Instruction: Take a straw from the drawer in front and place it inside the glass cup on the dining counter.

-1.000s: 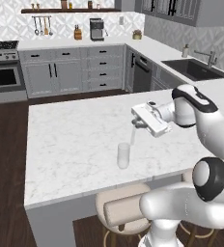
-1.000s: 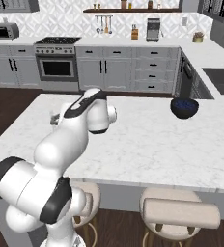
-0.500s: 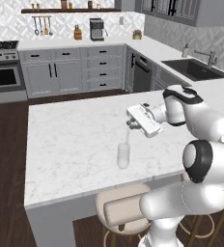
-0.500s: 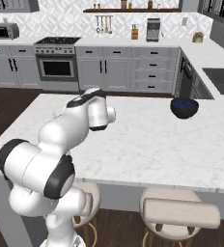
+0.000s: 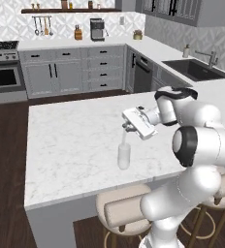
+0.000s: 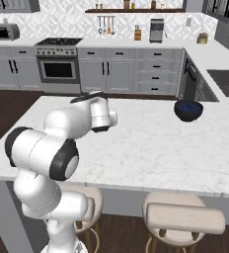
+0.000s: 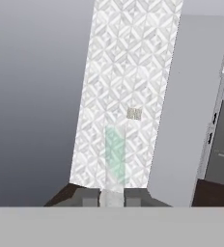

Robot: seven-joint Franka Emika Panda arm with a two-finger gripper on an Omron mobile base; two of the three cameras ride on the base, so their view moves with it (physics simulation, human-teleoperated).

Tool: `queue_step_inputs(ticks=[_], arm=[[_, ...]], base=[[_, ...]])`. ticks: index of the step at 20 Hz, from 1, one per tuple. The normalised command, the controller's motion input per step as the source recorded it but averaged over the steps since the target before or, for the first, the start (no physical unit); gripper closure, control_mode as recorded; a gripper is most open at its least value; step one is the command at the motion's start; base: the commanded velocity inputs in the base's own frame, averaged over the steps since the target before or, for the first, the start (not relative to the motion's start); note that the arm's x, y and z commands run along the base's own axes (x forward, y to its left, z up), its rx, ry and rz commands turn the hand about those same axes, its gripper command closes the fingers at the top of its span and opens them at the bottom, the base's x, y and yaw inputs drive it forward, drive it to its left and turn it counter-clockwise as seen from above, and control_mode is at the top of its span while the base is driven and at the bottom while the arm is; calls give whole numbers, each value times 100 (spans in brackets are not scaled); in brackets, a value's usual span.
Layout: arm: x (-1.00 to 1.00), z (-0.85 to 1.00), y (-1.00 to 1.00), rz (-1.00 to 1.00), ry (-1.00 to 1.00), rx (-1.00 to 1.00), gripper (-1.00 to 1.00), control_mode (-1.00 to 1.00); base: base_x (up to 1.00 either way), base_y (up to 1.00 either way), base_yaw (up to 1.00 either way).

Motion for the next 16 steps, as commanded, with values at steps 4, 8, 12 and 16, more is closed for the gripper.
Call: queue_step_inputs(ticks=[4,8,12,16], arm=[[33,-20,5,3,-1,0,100,-100],[19,-24,0,3,-3,-1,100,-100],[1,-22,0,3,-2,-3,100,-100],[-16,-25,1,5,0,-4,100,-100]], base=[[0,0,0],[0,0,0],[0,0,0],[0,0,0]])
